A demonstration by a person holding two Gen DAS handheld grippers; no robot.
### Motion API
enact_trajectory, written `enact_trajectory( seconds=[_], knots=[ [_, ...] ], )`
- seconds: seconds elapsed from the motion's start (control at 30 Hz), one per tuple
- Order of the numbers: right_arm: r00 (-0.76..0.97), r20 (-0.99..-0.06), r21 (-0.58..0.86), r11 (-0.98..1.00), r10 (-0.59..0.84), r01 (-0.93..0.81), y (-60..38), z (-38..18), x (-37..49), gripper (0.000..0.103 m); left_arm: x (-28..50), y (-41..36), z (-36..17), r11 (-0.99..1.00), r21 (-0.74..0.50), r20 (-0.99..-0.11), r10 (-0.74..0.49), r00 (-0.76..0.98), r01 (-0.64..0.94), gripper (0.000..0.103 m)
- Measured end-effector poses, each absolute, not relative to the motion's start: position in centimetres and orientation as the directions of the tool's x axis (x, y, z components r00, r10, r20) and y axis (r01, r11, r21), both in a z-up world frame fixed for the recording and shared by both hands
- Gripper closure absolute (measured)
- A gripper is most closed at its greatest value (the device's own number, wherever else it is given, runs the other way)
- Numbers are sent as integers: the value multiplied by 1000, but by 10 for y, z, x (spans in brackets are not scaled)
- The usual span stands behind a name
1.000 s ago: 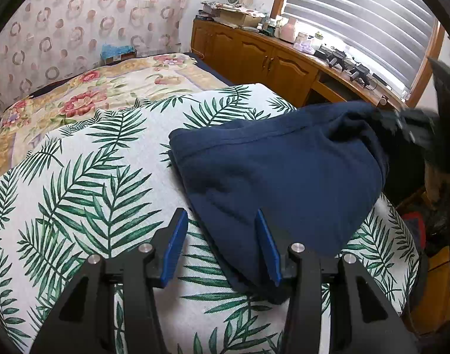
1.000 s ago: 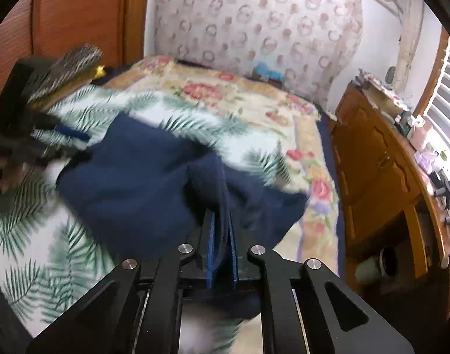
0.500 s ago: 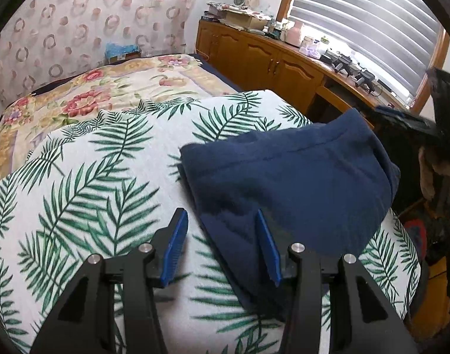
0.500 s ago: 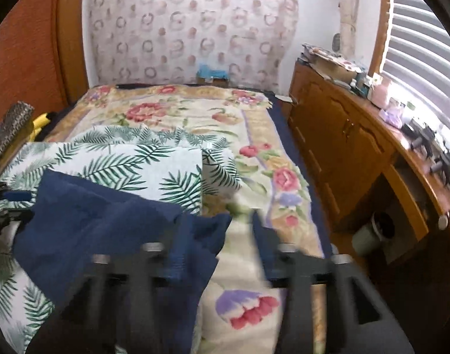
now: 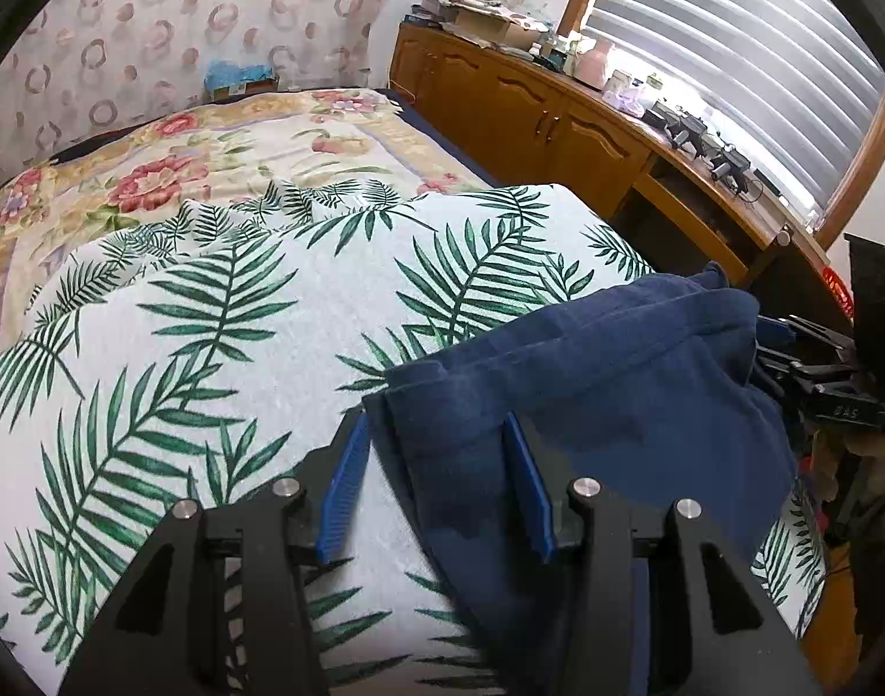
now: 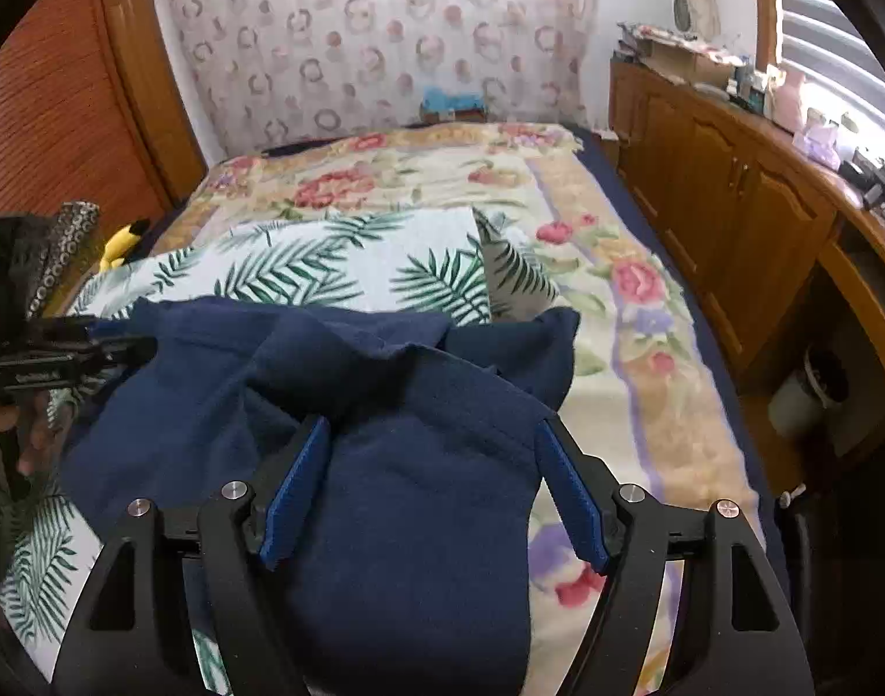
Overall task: Fold small clothes
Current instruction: 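Grasp the folded shirt with the left tool while the right tool grasps it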
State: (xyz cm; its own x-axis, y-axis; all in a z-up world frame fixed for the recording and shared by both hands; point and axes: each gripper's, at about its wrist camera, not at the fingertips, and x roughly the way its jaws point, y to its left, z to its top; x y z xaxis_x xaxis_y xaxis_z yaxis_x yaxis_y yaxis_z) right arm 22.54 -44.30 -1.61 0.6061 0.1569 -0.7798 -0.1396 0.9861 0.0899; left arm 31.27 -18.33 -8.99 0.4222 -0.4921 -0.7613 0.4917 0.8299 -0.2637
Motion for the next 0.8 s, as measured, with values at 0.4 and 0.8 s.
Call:
enact_trajectory(
  seconds=[0.4, 0.8],
  knots=[
    [565, -789, 178, 970, 240, -164, -451, -29, 234, 33, 313, -181, -91, 808, -299, -733, -535, 420, 508, 66],
    [611, -745, 128, 956, 267, -263, -433, -6, 220, 86, 284, -166, -37, 764, -319, -616, -617, 489, 561, 95]
  ],
)
